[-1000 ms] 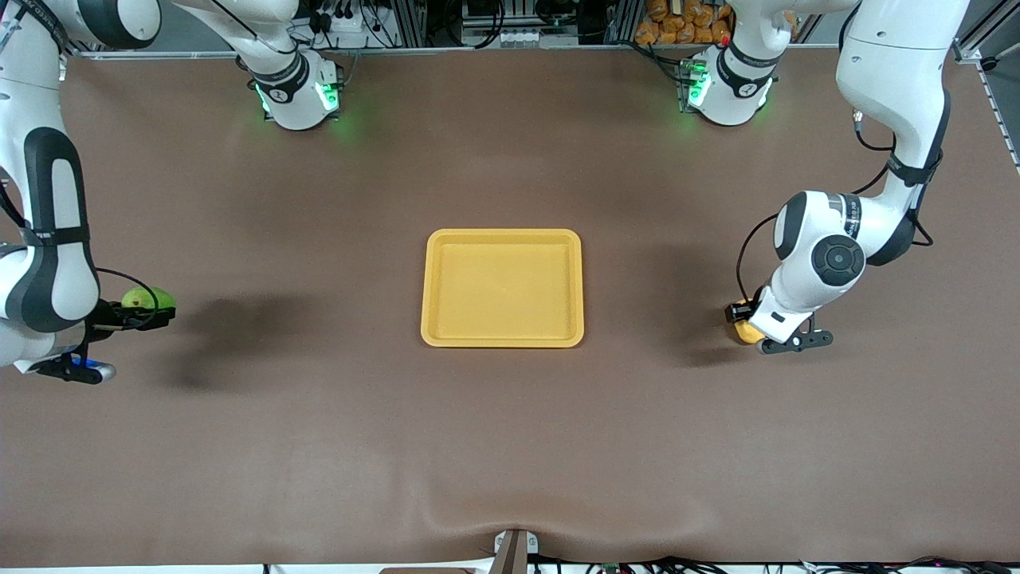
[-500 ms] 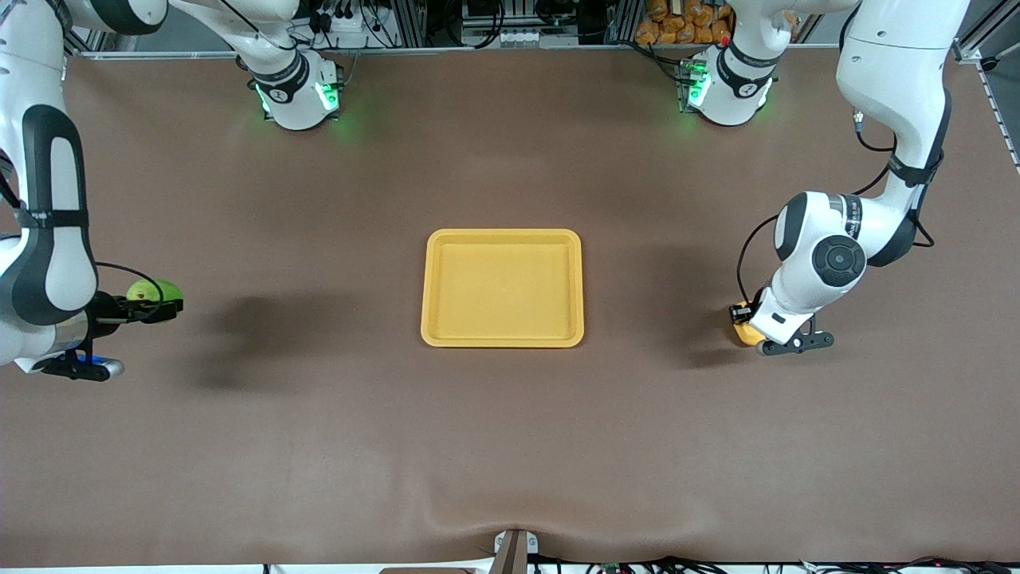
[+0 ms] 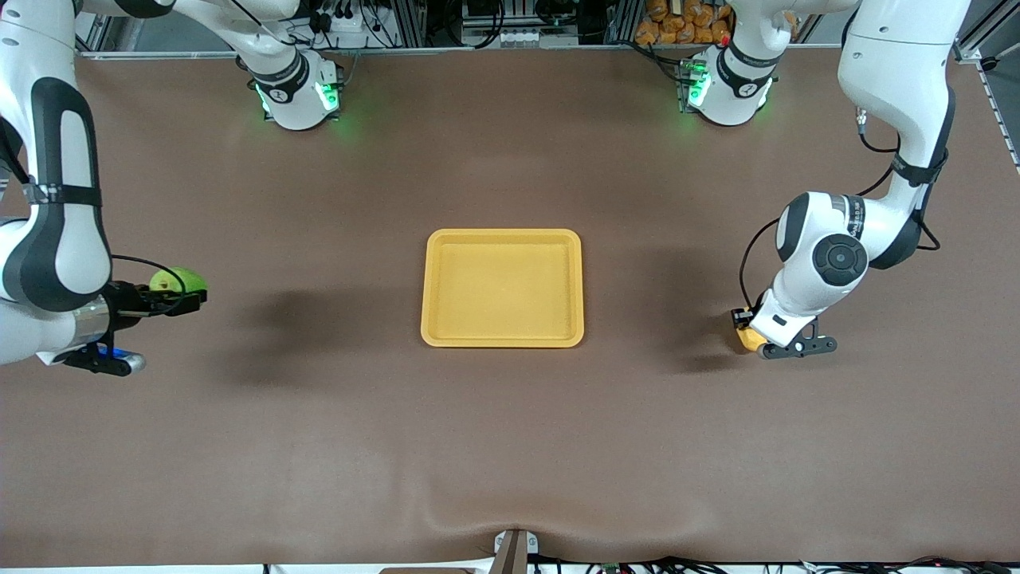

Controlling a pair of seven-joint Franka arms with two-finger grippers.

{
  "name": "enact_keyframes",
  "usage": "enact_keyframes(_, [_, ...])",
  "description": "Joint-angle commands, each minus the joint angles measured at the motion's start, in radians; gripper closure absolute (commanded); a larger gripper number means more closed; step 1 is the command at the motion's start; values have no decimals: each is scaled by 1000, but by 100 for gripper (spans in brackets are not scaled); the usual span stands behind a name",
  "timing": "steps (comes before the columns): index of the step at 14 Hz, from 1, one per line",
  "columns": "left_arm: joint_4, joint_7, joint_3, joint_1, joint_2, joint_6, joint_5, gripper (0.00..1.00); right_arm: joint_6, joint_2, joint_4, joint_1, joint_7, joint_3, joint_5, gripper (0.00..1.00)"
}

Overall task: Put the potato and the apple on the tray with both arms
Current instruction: 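Lift the apple with the right gripper while the left gripper carries the potato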

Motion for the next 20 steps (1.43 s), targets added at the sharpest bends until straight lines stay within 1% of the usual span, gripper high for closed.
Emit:
enact_keyframes(1, [0, 36, -8, -29, -55, -47, 24, 100, -11, -29, -9, 20, 33, -6, 50, 100])
enact_keyframes(3, [32, 30, -32, -45, -56, -112, 24, 100, -8, -28, -11, 46, 68, -8, 78, 100])
enact_keyframes(5, [65, 16, -54, -76, -56, -172, 23, 100, -5, -28, -11, 86, 149, -6, 78, 100])
enact_keyframes(7, [74, -28, -54, -127, -55, -180, 23, 100, -3, -28, -11, 118, 191, -6, 81, 100])
enact_keyframes(10, [98, -99, -54, -173, -44, -182, 23, 100, -3, -28, -12, 144, 258, -8, 135, 100])
enact_keyframes(16, [144, -156, -54, -265, -29, -183, 21, 100, 8, -28, -14, 220, 344, -9, 135, 100])
enact_keyframes(18, [170, -215, -55, -300, -20, -202, 18, 100, 9, -28, -14, 240, 392, -8, 136, 100])
enact_keyframes(20, [232, -284, -54, -348, 12, -258, 18, 100, 15, -28, -15, 272, 435, -8, 137, 100])
